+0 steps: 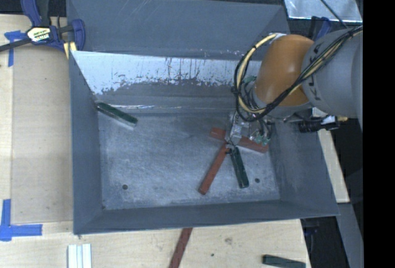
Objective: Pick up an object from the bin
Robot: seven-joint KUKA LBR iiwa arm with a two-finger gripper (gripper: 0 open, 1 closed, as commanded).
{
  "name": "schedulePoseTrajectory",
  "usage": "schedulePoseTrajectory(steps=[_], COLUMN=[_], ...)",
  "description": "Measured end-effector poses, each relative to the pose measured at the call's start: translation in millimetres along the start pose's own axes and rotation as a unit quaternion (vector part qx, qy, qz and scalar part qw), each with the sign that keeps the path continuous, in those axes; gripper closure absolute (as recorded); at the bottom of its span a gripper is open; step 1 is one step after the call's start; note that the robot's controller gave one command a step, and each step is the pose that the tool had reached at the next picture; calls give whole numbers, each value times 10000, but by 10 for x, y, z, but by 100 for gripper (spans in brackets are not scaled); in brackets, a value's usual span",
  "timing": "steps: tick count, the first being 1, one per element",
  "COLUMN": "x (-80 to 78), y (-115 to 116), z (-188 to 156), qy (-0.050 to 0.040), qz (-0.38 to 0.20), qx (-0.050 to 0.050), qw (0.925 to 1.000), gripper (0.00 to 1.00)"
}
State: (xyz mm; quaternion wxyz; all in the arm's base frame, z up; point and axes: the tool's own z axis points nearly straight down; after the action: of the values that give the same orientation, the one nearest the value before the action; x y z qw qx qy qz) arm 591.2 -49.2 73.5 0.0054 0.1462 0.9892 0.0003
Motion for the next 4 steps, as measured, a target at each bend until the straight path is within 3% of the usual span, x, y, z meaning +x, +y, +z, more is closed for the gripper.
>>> schedulePoseTrajectory(steps=[1, 2, 3, 4], x=[-1, 213, 212, 65], y=[-56, 77, 76, 126], z=[-390, -653, -654, -417], qy=[72, 38, 36, 5], qz=[-73, -152, -153, -460], qx=[13, 6, 7, 3], qw=[9999, 9999, 9999, 9989], gripper=[100, 0, 0, 0])
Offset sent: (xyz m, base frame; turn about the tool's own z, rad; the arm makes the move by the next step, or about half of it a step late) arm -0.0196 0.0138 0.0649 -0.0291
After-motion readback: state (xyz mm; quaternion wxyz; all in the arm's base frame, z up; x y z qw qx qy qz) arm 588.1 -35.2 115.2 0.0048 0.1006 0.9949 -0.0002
